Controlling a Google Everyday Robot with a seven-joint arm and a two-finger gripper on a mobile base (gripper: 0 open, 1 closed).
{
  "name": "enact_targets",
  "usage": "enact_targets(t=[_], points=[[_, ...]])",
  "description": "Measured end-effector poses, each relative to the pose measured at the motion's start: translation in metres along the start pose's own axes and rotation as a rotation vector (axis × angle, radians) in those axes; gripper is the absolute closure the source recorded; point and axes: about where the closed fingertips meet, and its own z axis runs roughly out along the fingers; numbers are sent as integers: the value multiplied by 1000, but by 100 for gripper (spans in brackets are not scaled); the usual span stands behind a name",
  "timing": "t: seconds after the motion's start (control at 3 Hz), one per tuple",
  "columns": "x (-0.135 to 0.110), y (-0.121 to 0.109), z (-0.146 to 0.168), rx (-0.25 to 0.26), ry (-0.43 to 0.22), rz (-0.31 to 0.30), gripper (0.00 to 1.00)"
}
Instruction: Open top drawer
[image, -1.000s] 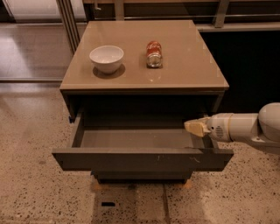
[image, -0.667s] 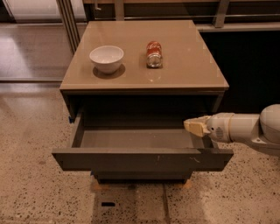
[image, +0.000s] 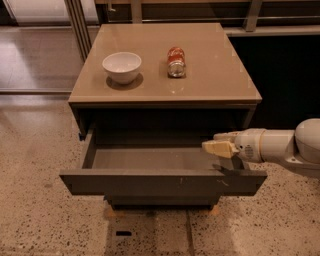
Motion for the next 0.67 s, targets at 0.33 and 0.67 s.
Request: enact_targets(t=[0.33,0.67], points=[[0,0,0,0,0,0,0],[0,0,0,0,0,0,0]])
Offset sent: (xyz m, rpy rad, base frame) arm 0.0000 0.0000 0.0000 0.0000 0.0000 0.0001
